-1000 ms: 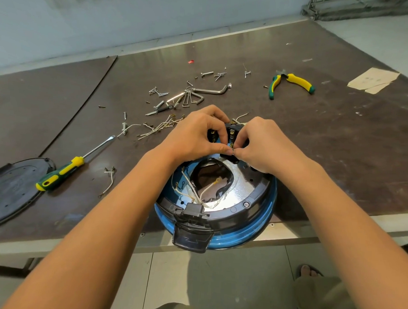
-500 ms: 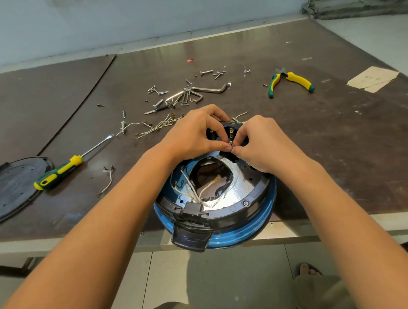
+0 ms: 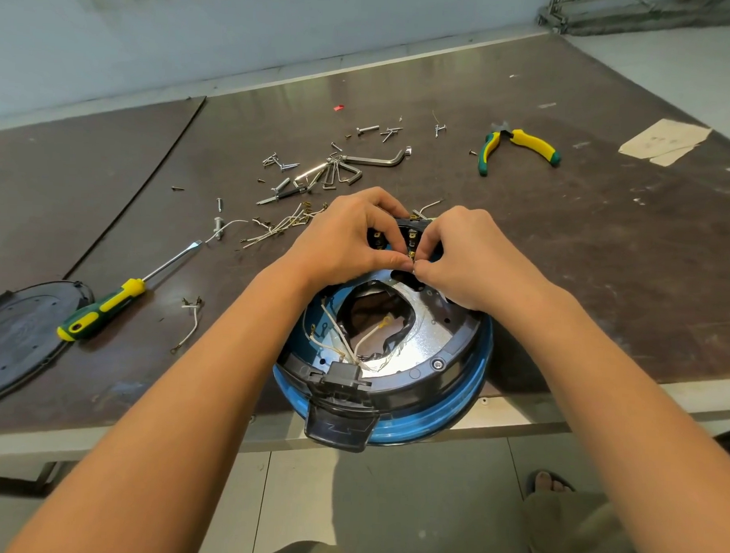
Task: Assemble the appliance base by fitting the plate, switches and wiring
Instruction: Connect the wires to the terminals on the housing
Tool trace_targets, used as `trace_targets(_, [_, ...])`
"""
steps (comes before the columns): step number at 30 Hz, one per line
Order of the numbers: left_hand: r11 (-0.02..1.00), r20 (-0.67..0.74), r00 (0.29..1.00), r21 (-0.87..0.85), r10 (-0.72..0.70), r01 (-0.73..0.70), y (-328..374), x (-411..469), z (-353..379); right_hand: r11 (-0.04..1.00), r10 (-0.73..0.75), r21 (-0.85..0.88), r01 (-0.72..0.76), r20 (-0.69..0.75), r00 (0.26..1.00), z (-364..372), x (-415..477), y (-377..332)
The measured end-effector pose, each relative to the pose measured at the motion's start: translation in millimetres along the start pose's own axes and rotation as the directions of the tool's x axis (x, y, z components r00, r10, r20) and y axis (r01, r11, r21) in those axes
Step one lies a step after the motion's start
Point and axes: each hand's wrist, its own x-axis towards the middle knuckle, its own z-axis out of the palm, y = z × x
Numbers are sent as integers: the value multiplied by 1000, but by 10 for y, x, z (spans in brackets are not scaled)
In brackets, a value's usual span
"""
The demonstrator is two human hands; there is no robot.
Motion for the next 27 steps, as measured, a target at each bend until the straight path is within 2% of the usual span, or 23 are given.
trace_targets(3, [1000,-29,1000,-3,1,-1,-19,10,25,1000,-2,-7,2,-19,1000,5,12,7])
trace_targets(6, [997,-58,998,-76,-25,20,-7,4,32,999,-12,34,15,-61,998,7,8,41])
trace_targets(8, [998,-48,999,-62,-23,20,-2,-3,37,997,-17,78,22,-66,998,12,1,61])
trace_targets(19, [1000,-15,1000,-5,-22,22,-3,-10,32,997,29,70,-30,12,1000,16,48,74])
trace_targets(23, [1000,-30,999,14,-17,17,-3,-11,42,999,23,43,-24,29,999,7,51,57])
trace_targets(27, [999,-39,999,44,2,0,3,-16,41,996,-9,94,4,61,998,-3,61,89])
